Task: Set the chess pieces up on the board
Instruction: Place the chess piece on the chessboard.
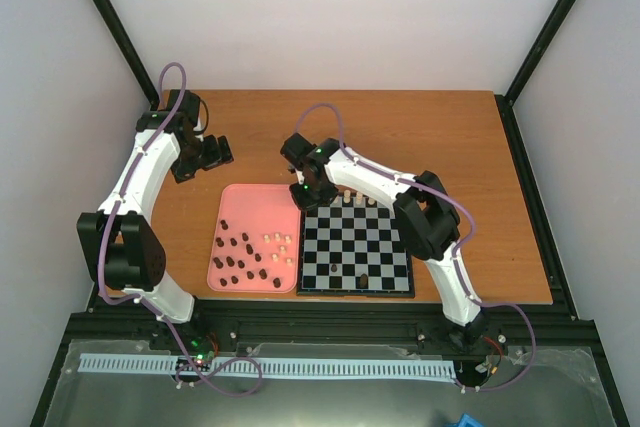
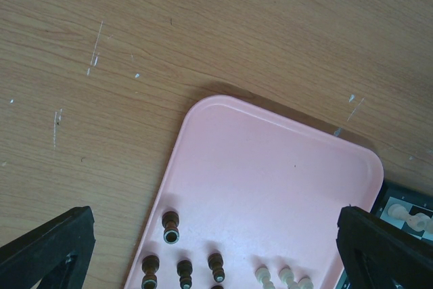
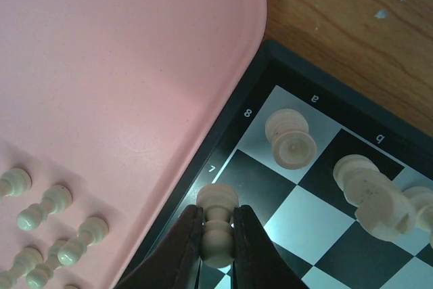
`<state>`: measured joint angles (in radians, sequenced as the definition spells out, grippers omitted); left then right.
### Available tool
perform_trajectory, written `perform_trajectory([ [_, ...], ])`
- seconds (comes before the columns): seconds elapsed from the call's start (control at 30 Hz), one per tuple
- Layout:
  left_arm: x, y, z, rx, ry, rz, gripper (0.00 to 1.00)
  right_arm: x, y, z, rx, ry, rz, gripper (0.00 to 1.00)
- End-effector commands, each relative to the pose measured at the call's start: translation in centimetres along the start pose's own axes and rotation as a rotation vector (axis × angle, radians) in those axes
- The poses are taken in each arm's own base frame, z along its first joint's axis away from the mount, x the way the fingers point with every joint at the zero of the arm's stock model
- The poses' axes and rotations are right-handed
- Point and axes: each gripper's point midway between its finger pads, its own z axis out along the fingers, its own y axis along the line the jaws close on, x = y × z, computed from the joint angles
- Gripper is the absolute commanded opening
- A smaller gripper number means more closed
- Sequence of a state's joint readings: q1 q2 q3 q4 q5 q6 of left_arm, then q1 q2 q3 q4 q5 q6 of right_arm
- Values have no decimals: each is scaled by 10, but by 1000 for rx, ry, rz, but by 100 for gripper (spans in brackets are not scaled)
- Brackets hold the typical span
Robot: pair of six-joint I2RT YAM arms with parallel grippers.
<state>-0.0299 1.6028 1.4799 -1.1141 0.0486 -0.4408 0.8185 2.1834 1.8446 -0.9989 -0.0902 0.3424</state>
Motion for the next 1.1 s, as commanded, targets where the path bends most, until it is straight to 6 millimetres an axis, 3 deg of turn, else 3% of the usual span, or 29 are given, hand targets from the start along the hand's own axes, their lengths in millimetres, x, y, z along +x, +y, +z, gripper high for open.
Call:
perform_trajectory([
  [0.0,-11,-2,-4,7,-32,9,100,6,-5,11,6,35,24,7],
  [1.07,-12,-2,-2,2,-29,10,100,14,-17,24,52,90,43,8],
])
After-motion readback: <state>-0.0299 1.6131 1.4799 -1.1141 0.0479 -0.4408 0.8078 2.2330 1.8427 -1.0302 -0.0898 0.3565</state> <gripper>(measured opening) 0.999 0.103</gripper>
